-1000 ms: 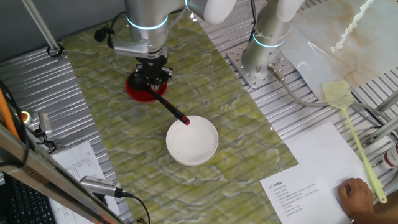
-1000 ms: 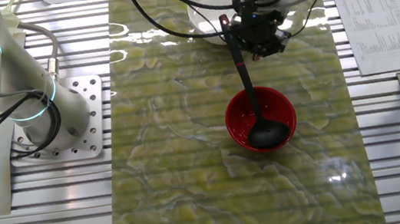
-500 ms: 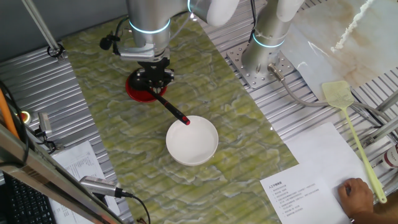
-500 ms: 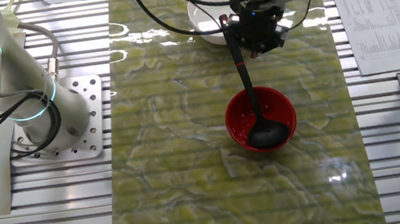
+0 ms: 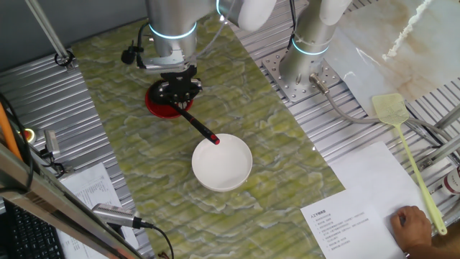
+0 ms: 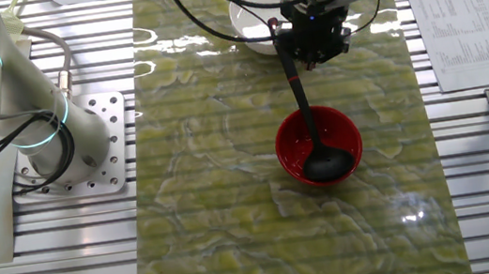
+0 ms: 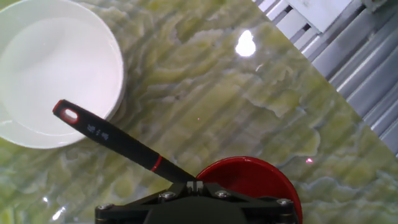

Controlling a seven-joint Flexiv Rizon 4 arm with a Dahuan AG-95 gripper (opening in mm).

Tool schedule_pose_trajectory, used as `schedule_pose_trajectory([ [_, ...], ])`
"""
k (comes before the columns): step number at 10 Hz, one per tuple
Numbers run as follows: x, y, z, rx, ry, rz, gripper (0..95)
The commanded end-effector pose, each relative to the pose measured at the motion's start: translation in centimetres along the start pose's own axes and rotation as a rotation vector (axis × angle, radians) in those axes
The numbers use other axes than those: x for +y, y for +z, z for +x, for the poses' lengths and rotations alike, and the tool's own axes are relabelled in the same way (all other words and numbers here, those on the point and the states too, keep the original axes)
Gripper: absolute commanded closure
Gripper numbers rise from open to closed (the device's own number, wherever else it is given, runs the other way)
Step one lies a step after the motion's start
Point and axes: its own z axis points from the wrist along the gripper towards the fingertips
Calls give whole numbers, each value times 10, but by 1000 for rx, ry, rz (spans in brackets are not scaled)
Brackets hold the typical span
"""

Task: Scoop water with a large spoon from one bowl to another

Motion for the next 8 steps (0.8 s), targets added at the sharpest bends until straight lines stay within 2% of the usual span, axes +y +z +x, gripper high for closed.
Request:
schedule_pose_trajectory([
  [1,1,1,-2,-6,-84,-6,950],
  [3,2,2,-4,-6,-106,-6,950],
  [4,2,4,-5,-28,-180,-12,950],
  [5,2,5,-6,-41,-194,-15,950],
  [8,0,12,-9,-39,-226,-15,950],
])
